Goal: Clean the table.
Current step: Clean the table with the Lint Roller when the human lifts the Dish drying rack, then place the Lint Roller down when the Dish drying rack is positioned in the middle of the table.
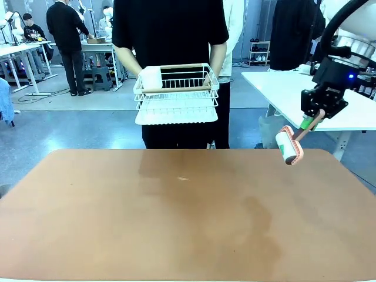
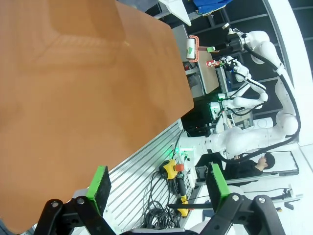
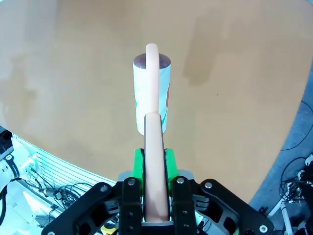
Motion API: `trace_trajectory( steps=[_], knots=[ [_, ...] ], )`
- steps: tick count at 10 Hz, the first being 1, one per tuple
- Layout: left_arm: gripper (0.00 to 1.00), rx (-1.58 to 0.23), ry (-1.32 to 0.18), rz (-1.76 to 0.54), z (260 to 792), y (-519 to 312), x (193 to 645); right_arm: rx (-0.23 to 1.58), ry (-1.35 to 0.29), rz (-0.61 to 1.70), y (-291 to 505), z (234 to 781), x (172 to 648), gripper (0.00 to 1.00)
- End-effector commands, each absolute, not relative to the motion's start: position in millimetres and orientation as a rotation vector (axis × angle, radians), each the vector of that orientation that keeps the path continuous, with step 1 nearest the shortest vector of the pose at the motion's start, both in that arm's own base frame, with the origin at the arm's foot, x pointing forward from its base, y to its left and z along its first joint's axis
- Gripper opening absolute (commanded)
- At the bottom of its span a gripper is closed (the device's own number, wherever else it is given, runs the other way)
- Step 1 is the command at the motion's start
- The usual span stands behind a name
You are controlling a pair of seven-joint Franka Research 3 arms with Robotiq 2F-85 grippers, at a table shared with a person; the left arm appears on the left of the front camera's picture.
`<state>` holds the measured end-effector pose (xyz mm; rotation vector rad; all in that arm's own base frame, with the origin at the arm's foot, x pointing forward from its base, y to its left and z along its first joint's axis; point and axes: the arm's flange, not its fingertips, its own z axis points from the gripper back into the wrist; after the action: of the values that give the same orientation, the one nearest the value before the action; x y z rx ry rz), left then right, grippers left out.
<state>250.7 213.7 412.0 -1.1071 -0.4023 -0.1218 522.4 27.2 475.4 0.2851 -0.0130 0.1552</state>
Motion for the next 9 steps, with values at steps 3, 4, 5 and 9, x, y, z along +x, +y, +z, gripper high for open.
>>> trace_trajectory(
  steps=[3, 4, 5, 9],
  knots=[
    [1.00, -1.122, -0.429, -0.145, 412, 214, 248, 0.285, -0.013, 0.155, 27, 475, 522, 0.21],
    [1.00, -1.122, -0.429, -0.145, 412, 214, 248, 0.285, -0.013, 0.155, 27, 475, 522, 0.21],
    [1.00, -1.122, -0.429, -0.145, 412, 214, 248, 0.285, -0.013, 0.155, 27, 475, 522, 0.21],
    [1.00, -1.122, -0.429, -0.145, 412, 214, 248, 0.285, -0.013, 0.155, 27, 475, 522, 0.21]
  ],
)
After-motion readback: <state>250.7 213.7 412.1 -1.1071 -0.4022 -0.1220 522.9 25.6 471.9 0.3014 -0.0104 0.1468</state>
